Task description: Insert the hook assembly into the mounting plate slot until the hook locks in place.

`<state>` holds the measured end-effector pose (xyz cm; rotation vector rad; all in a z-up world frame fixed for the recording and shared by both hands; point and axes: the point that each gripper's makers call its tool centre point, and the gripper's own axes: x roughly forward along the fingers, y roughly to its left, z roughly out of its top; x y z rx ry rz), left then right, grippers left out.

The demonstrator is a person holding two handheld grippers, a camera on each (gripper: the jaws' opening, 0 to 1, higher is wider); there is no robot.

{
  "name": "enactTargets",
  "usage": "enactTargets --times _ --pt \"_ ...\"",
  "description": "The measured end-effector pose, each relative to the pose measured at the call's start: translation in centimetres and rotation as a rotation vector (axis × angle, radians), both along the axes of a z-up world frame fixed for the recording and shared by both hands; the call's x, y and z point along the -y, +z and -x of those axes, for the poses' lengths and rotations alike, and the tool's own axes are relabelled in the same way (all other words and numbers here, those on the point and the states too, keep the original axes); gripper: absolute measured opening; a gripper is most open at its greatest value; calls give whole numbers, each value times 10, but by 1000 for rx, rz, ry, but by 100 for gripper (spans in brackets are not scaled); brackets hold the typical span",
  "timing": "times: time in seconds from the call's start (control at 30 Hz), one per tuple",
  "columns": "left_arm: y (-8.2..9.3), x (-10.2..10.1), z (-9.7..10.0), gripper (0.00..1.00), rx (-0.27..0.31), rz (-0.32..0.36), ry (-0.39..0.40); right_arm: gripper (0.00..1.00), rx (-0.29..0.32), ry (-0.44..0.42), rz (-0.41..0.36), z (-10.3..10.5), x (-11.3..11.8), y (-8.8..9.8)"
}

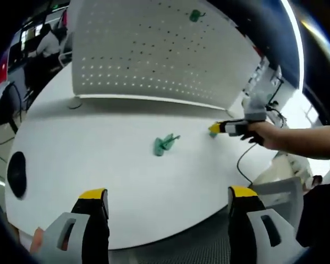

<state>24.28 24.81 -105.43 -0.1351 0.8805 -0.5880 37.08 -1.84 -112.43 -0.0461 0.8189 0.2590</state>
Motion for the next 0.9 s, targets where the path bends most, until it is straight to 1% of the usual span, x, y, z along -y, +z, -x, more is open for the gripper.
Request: enactTargets --times 0.07,0.13,0.27,0.37,0.47,0.53,0.57,0.67,0.7,0.73,0.77,0.8,0.87,0.9 --pt "-1 -2 1 91 -5 0 1 11 -2 7 3 -8 -3 0" --pt "-2 -4 1 91 -7 0 5 6 1 22 9 -13 -8 2" --pt "-3 -6 3 91 -12 -3 9 2 5 37 24 -21 -12 4" --pt "-3 -7 2 91 -10 -2 13 0 14 40 32 -22 -13 8" --pt "-3 -6 2 91 -8 0 12 0 26 43 20 -21 -15 11" --pt "-3 -5 3 91 -7 0 9 0 36 49 34 -18 -15 14" --pt "-2 -5 3 91 -6 0 8 0 44 48 32 -17 -15 16" --pt "1 -2 2 91 0 1 4 0 101 39 18 -19 -15 33" --pt "2 -2 1 92 5 -6 3 0 118 35 -1 -21 -17 37" --pt "3 -2 1 93 9 -16 -2 0 133 24 -38 -23 -20 43" --pt "4 -1 1 93 12 -27 -16 0 125 15 -63 -21 -22 48" --pt "5 0 0 93 15 -32 -25 0 124 20 -55 -20 -21 50" --pt "8 0 -3 93 21 -33 -29 0 139 17 -63 -20 -22 55" --pt "11 2 -6 93 29 -30 -30 0 149 11 -81 -19 -24 61"
